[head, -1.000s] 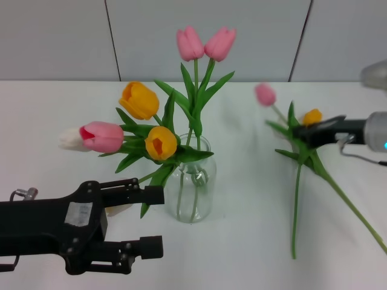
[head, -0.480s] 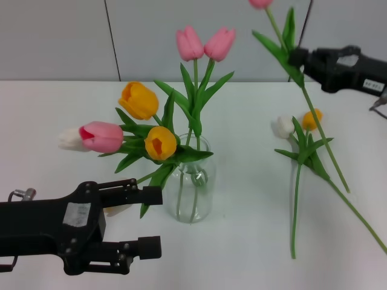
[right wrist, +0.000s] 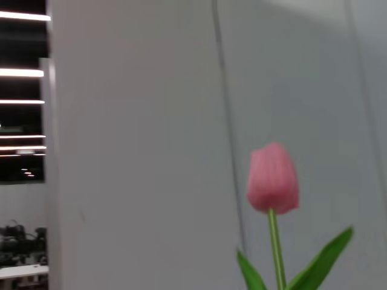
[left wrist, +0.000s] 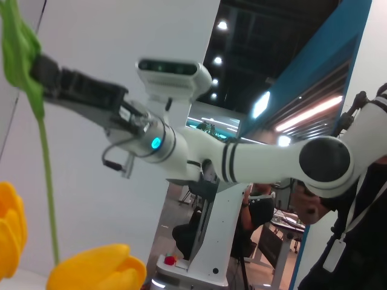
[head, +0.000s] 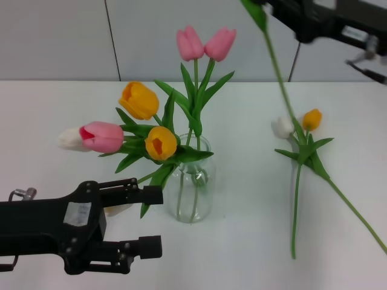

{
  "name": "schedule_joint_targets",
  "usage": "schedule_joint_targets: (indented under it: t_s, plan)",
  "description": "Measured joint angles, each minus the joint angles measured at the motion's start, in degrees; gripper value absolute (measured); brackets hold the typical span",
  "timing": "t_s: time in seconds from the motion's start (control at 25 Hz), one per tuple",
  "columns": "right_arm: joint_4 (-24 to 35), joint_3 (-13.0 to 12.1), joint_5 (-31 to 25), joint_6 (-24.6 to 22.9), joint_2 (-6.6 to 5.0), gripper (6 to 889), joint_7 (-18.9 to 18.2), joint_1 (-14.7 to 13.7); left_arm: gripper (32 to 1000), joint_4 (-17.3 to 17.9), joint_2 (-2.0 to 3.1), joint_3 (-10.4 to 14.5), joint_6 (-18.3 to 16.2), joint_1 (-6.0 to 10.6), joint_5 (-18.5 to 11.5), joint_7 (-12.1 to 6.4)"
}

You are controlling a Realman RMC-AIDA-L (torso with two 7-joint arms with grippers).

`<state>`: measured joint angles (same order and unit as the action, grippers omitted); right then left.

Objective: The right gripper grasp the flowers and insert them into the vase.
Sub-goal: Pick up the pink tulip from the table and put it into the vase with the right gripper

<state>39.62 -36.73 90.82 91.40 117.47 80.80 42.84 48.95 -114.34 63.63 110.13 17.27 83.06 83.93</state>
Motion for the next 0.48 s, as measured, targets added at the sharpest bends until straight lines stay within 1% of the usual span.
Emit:
schedule_joint_targets:
  t_s: [0.12, 0.16, 0.24, 0.32, 0.48]
  plan:
    - [-3.36, 0.15, -0.2, -0.81, 0.5, 20, -2.96, 3.88, 837, 0.0, 0.0, 0.0, 0.0, 0.25, -0.01, 0.0]
    - [-5.25, 0.13, -0.37, -1.39, 0.53, 20, -4.12, 5.42, 837, 0.0, 0.0, 0.0, 0.0, 0.35, -0.01, 0.0]
    - [-8.47, 0.06, -0.66, -2.36, 0.54, 20, -5.74, 7.66, 837, 0.0, -0.01, 0.0, 0.0, 0.53, -0.01, 0.0]
    - [-11.25, 0.13, -0.85, -3.19, 0.71, 20, -7.79, 9.35, 837, 0.0, -0.05, 0.0, 0.0, 0.63, 0.0, 0.0]
    - [-15.77, 0.19, -1.44, -4.63, 1.18, 20, -11.0, 11.82, 838, 0.0, -0.09, 0.0, 0.0, 0.65, 0.08, 0.0]
